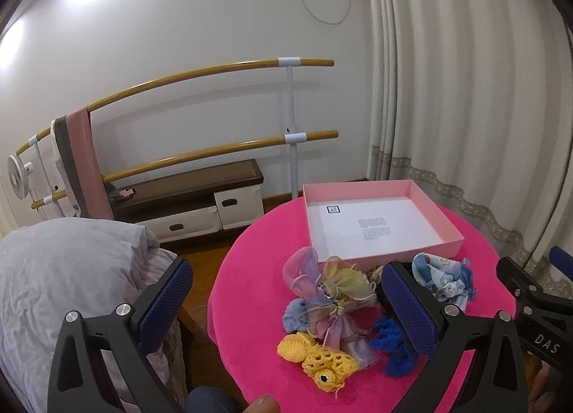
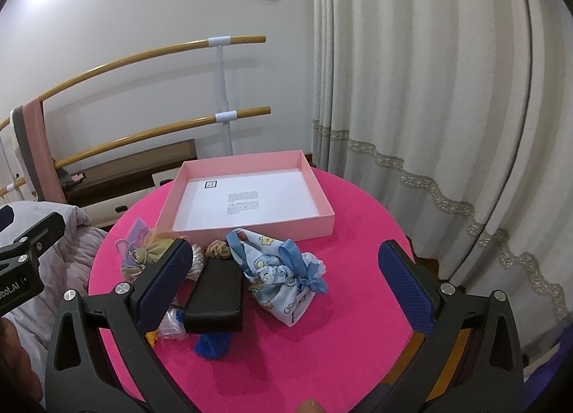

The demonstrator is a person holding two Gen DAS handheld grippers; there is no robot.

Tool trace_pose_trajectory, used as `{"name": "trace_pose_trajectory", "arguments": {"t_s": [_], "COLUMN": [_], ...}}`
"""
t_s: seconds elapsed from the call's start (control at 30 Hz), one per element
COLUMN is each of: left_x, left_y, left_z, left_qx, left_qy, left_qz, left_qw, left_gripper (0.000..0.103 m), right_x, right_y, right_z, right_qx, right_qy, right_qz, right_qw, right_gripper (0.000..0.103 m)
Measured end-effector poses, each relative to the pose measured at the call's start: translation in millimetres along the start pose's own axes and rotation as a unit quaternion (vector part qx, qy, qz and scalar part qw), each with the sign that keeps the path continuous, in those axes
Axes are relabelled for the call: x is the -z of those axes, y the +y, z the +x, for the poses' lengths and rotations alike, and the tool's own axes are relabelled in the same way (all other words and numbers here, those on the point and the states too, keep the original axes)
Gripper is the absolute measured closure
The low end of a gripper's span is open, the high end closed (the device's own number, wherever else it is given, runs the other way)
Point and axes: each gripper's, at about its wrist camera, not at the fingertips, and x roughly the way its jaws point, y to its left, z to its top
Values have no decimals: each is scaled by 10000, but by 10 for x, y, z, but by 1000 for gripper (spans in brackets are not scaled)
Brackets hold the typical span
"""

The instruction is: Organize soft objects

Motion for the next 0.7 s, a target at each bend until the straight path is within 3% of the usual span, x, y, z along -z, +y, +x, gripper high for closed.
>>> {"name": "trace_pose_trajectory", "arguments": {"t_s": [0.7], "left_x": [83], "left_y": [-21], "left_z": [15], "left_qx": [-8], "left_qy": [-55], "left_qz": [25], "left_qw": [10000], "left_gripper": [0], "right_x": [8], "right_y": [19], "right_z": [1], "right_qx": [-62], "right_qy": [-35], "right_qz": [-27], "right_qw": [10000], "right_gripper": [0]}}
